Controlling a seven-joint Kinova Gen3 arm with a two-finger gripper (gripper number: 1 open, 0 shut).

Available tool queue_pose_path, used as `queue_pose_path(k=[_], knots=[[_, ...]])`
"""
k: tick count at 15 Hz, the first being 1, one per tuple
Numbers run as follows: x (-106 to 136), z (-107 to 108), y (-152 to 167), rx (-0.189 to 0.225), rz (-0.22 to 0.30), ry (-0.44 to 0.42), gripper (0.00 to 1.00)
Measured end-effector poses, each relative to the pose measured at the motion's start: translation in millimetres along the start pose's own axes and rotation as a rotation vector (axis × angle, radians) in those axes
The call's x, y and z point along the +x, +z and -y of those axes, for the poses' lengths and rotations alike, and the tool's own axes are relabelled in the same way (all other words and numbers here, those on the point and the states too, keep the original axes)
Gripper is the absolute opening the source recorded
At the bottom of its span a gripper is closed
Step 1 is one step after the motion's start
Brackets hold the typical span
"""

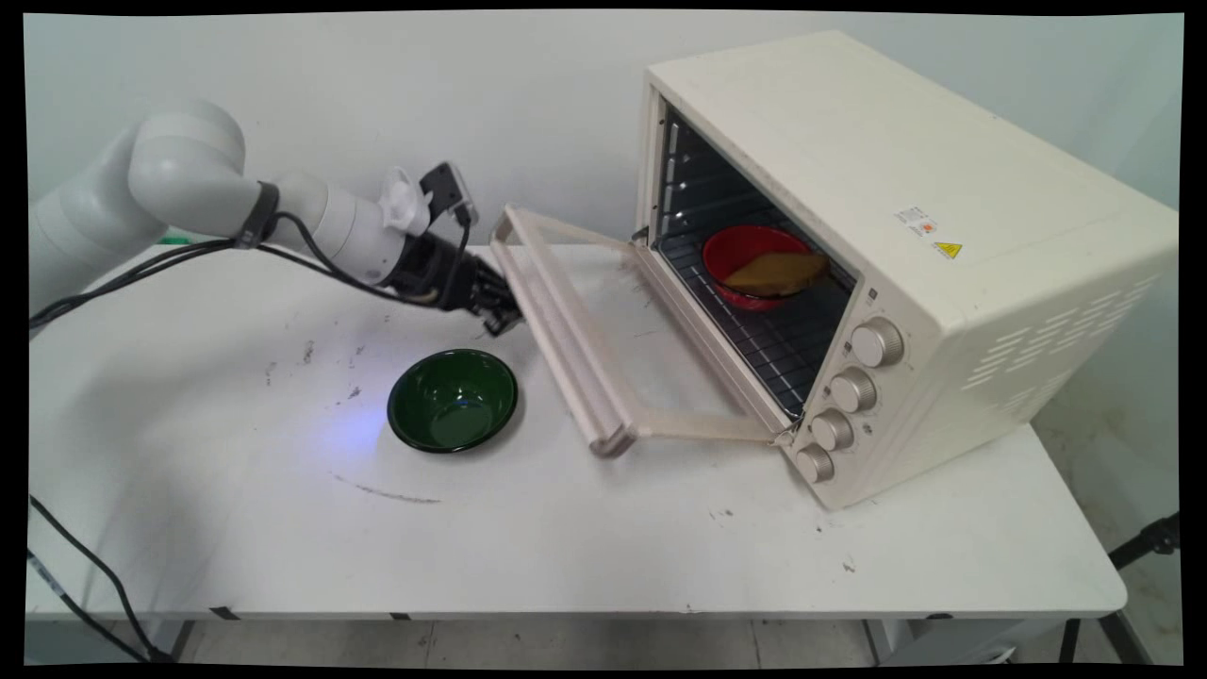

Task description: Close the oven

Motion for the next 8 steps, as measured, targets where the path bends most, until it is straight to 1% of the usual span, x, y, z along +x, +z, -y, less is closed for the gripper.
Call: queue_pose_path(k=[2, 3, 4, 7, 8], knots=[[11, 2, -1, -0.002, -0.070, -0.009, 0.00], [19, 3, -5, -0.001, -0.119, -0.018, 0.00], [25, 4, -8, -0.001, -0.152, -0.023, 0.00], [57, 11, -25, 0.004, -0.311, -0.046, 0.00], [66, 13, -30, 0.008, -0.353, -0.052, 0.00]])
